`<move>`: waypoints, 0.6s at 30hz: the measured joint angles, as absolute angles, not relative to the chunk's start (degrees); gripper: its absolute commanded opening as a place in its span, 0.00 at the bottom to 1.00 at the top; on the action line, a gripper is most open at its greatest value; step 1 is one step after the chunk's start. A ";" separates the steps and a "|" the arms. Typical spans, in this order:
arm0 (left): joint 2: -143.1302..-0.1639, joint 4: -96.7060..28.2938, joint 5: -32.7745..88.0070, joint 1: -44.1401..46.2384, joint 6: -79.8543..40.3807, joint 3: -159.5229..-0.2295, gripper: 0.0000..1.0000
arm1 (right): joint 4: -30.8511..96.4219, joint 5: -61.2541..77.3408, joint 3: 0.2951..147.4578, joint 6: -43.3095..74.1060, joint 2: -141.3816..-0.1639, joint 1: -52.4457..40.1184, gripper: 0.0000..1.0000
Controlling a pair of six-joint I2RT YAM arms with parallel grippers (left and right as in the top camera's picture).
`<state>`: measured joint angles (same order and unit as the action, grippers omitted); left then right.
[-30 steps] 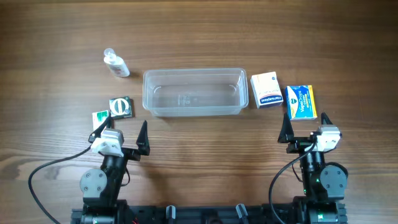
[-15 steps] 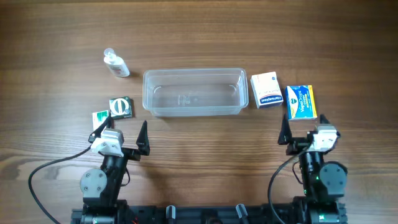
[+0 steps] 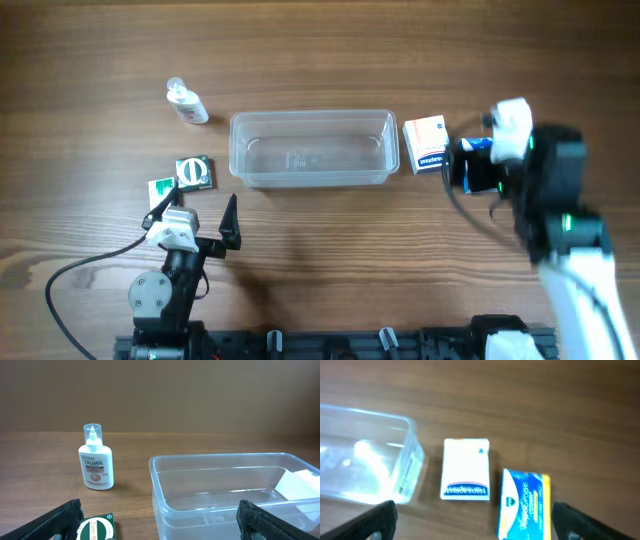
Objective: Pack container
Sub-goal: 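Reach right gripper to the white Hansaplast box and grasp it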
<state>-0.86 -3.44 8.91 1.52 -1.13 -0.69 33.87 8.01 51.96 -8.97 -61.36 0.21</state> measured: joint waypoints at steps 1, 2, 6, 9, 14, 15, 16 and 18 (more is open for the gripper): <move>-0.89 -3.46 8.91 1.52 -1.10 -0.69 1.00 | 35.03 9.23 55.53 -9.13 -65.65 0.21 1.00; -0.86 -3.46 8.91 1.52 -1.13 -0.69 1.00 | 34.98 9.96 57.52 -9.10 -68.40 0.21 1.00; -0.84 -3.46 8.91 1.52 -1.13 -0.69 1.00 | 33.28 12.71 61.60 -6.79 -78.28 0.21 1.00; -0.84 -3.46 8.91 1.52 -1.13 -0.69 1.00 | 33.45 13.76 61.60 -6.09 -82.13 0.21 1.00; -0.84 -3.46 8.91 1.52 -1.10 -0.69 1.00 | 33.43 13.43 61.63 -9.15 -86.21 -1.50 1.00; -0.84 -3.46 8.91 1.52 -1.10 -0.69 1.00 | 33.43 12.56 61.63 -9.63 -87.15 -2.50 1.00; -0.84 -3.46 8.91 1.52 -1.13 -0.69 1.00 | 33.41 11.11 61.63 -10.20 -88.58 -3.88 1.00; -0.84 -3.46 8.91 1.52 -1.13 -0.69 1.00 | 33.12 8.49 61.63 -10.66 -90.67 -5.89 1.00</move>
<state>-0.84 -3.46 8.91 1.52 -1.13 -0.69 33.12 8.49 61.63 -10.66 -90.67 -5.89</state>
